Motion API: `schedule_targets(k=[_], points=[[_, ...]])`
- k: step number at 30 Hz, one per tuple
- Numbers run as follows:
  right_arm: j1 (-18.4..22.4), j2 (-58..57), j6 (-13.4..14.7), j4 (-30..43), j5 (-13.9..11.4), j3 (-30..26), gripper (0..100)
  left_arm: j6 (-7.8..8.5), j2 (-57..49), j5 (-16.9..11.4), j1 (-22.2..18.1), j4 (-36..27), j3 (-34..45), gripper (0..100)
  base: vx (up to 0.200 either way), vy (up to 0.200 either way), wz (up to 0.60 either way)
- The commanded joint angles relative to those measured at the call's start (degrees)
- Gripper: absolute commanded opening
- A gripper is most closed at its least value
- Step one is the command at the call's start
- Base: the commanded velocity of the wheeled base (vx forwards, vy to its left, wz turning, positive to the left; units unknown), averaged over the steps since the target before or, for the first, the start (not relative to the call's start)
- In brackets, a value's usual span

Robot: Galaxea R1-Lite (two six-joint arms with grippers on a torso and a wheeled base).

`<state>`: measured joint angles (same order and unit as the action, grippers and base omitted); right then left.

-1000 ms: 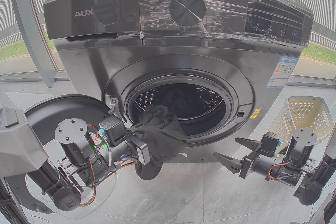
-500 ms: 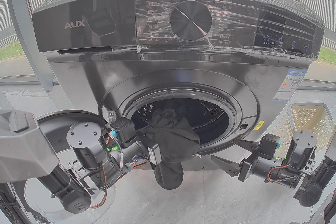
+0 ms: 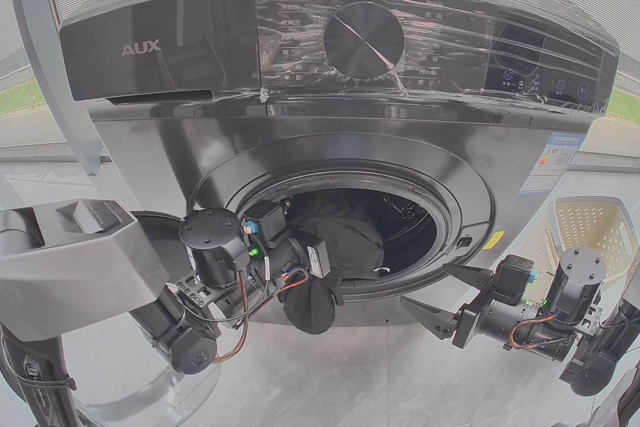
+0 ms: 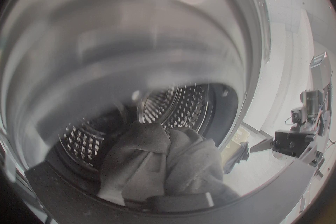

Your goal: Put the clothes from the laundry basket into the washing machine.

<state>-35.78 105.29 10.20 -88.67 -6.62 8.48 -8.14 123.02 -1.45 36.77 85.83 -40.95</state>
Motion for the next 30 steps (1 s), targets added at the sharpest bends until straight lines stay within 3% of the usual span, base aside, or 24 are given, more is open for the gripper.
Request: schedule_targets(k=[1,3,8,21,30], points=[[-0.2,-0.5,0.0,0.0,0.0,0.0,100,-1.35,4.3,0.0,0.0,-2.7,-2.9,0,0.000,0.000,0.00],[-0.2,-0.5,0.0,0.0,0.0,0.0,100,-2.58,5.5,0.4,0.1,-3.7,-5.4,0,0.000,0.000,0.00],[-0.2,-0.4,0.0,0.0,0.0,0.0,100,-2.58,10.2,3.2,1.3,-5.4,-12.0,0,0.000,0.000,0.00],[-1.1,-0.3,0.0,0.0,0.0,-0.1,100,-2.58,19.5,3.6,-0.3,-11.7,-30.0,0,0.000,0.000,0.00],[-3.8,-0.4,-0.1,0.0,-0.1,-2.4,100,-2.40,27.4,7.4,-1.4,-17.9,-47.8,0,0.000,0.000,0.00]])
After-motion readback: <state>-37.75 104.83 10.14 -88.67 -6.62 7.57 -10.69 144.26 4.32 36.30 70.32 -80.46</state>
